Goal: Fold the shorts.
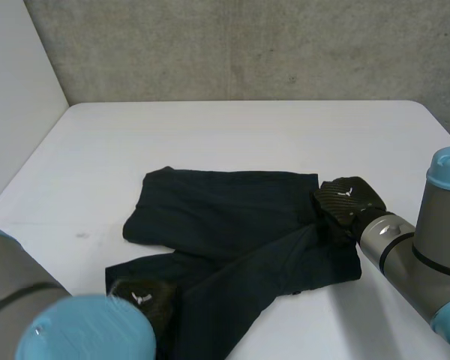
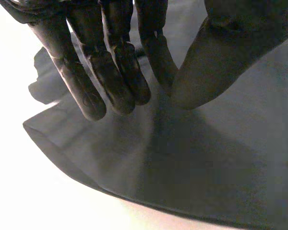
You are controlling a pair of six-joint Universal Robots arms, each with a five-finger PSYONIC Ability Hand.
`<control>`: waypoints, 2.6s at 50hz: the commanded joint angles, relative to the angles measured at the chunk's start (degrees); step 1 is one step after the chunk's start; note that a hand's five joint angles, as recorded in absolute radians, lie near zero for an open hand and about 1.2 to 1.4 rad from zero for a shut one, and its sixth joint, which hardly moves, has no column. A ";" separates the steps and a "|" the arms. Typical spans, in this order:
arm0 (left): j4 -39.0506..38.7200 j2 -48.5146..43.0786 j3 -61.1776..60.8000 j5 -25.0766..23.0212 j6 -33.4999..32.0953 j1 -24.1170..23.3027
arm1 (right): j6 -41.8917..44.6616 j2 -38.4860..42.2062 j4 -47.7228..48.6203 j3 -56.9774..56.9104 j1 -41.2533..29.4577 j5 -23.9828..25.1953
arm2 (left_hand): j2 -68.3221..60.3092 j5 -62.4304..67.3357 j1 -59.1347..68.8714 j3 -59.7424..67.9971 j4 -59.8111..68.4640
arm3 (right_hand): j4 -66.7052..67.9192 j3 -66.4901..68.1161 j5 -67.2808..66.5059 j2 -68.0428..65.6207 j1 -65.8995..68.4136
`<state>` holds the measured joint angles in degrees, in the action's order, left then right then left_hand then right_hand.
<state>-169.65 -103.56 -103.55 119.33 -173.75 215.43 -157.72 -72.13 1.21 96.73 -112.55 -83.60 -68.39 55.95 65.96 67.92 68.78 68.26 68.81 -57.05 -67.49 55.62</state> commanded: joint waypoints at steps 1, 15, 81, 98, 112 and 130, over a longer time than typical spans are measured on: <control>-4.02 2.83 2.82 -0.94 -8.00 9.82 | 0.48 -0.03 -0.07 -0.40 -0.21 0.10 | -11.61 14.05 14.04 12.08 11.22 | 11.74 11.19 -12.95 -12.51 24.38; -2.62 6.08 -0.33 -18.96 -9.42 10.81 | 0.04 1.99 0.19 -1.63 -0.30 -0.07 | 33.05 -30.61 -30.62 -32.58 -33.45 | 11.74 11.19 -12.95 -12.51 24.38; -17.29 -0.68 -12.99 -8.42 -14.07 -2.38 | -1.01 3.23 1.69 -1.28 -0.39 -0.69 | 11.81 -9.37 -9.38 -11.34 -12.20 | 11.74 11.19 -12.95 -12.51 24.38; -19.93 8.37 -7.63 -4.63 -18.55 8.59 | -0.93 3.14 1.51 -1.89 -0.39 -0.25 | -11.61 14.05 14.04 12.08 11.22 | 11.74 11.19 -12.95 -12.51 24.38; -20.28 -6.90 14.41 -21.32 -27.52 29.25 | -0.84 7.26 3.44 -10.41 -1.71 -0.69 | -11.61 14.05 14.04 12.08 11.22 | 11.74 11.19 -12.95 -12.51 24.38; -14.49 -28.47 39.05 -22.21 -23.75 31.46 | 5.93 24.06 7.40 -26.16 -2.24 -4.47 | -7.97 10.41 10.40 8.44 7.58 | 11.74 11.19 -12.95 -12.51 24.38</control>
<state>-187.75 -135.93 -61.48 97.50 -201.04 246.89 -154.15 -48.58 10.43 69.44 -114.51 -86.66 -68.59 56.95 64.89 67.96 68.79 68.25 68.81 -57.06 -67.49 55.62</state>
